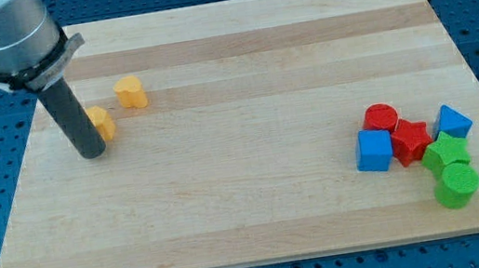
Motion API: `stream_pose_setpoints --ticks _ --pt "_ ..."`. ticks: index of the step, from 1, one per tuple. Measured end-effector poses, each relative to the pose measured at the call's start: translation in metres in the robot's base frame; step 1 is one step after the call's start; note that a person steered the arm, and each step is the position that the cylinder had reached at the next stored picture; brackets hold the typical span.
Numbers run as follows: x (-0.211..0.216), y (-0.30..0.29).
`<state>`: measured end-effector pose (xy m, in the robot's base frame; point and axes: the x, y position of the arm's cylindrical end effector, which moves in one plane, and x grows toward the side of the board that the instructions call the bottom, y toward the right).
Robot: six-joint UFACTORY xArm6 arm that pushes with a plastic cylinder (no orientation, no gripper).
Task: Push the yellow heart with a yellow hexagon towards the top center of the board
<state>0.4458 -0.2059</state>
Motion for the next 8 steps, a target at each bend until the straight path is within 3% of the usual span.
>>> stream_pose_setpoints --ticks 3,8 --pt "-0.014 -0.061" --pt "-0.051 0.017"
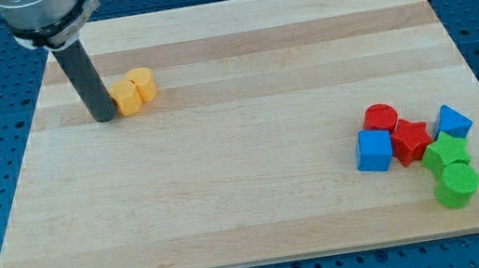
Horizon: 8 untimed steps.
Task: Push the yellow heart with a yellow hexagon towards the top center of the board
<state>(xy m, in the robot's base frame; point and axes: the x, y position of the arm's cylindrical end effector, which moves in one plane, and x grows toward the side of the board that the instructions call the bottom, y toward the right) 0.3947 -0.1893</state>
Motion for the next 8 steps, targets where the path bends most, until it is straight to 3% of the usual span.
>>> stream_pose_setpoints --ticks 8 --pt "-0.087 0.113"
